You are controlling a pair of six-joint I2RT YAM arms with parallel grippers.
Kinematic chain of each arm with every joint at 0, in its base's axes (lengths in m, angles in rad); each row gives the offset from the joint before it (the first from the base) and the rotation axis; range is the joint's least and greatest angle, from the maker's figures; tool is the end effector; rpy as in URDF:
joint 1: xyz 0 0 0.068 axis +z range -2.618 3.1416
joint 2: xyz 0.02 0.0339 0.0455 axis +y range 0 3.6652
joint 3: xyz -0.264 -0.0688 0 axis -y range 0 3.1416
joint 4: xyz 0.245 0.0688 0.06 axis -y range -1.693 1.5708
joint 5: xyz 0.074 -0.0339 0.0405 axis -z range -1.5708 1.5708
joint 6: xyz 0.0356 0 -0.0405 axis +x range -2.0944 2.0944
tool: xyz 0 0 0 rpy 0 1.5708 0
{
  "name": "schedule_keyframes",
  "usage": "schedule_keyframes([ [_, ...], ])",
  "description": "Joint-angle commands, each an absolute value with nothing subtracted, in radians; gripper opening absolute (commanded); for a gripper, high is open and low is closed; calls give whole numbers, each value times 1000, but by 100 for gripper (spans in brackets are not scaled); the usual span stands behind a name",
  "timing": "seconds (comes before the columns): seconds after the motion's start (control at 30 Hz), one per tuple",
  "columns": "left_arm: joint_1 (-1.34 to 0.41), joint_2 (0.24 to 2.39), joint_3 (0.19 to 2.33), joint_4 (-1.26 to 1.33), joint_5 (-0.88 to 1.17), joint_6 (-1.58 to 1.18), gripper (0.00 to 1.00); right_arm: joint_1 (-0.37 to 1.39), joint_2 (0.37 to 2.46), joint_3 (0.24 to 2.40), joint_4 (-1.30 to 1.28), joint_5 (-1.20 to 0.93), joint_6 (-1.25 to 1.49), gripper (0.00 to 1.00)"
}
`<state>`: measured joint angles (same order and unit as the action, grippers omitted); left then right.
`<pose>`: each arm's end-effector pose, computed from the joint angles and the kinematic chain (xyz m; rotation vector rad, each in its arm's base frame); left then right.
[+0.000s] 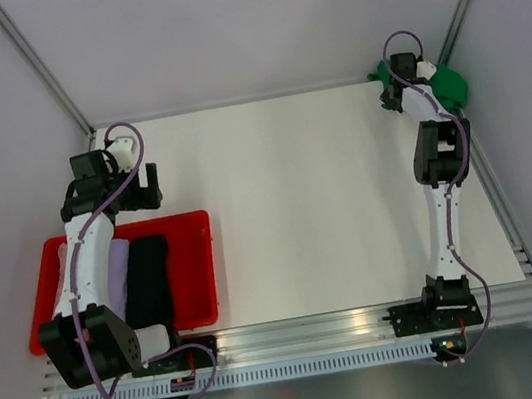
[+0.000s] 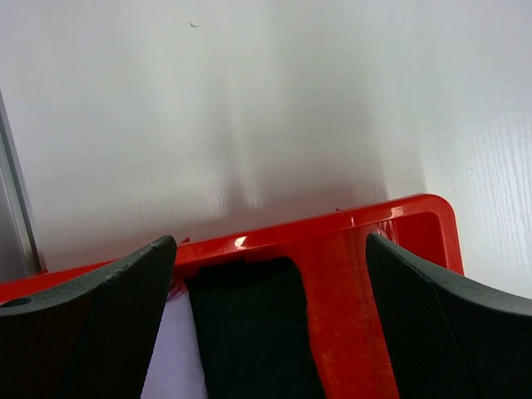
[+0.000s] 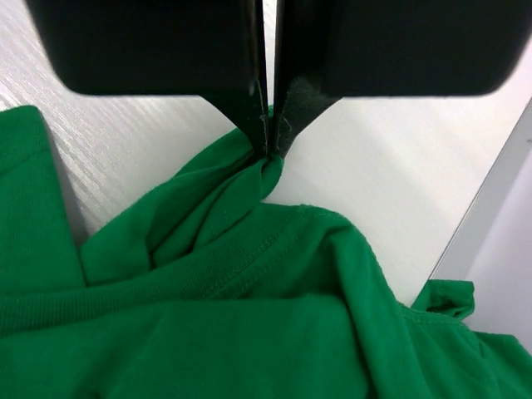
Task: Roll the t-shirts
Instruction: Grab a tshirt with the right arm, then move the tshirt to the center of the board
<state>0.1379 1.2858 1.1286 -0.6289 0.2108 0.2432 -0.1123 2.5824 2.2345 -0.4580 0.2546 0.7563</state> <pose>0.2725 0.0303 0.3108 0.2248 2.3249 -0.0595 0.5651 -0.0727 0.1482 1.0942 2.0726 0.0138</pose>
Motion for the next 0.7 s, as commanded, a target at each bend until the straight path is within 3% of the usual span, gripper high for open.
schedule_keyframes([
  [0.0, 135, 1255, 1160, -638, 198, 225, 100, -118, 2537, 2145, -459, 221, 744, 0],
  [0.13, 137, 1232, 1152, -640, 207, 221, 100, -106, 2386, 1970, -323, 135, 649, 0],
  [0.3, 135, 1213, 1123, -646, 235, 236, 100, 23, 1963, 1522, -48, 17, 577, 1],
  [0.4, 133, 1200, 1123, -653, 261, 245, 100, 142, 1807, 1534, -57, 3, 479, 0],
  [0.53, 133, 1151, 1137, -676, 302, 252, 100, 280, 1647, 1673, -135, -225, 408, 0],
  [0.67, 135, 1108, 1146, -684, 339, 250, 100, 311, 1497, 1727, -89, -307, 442, 0],
])
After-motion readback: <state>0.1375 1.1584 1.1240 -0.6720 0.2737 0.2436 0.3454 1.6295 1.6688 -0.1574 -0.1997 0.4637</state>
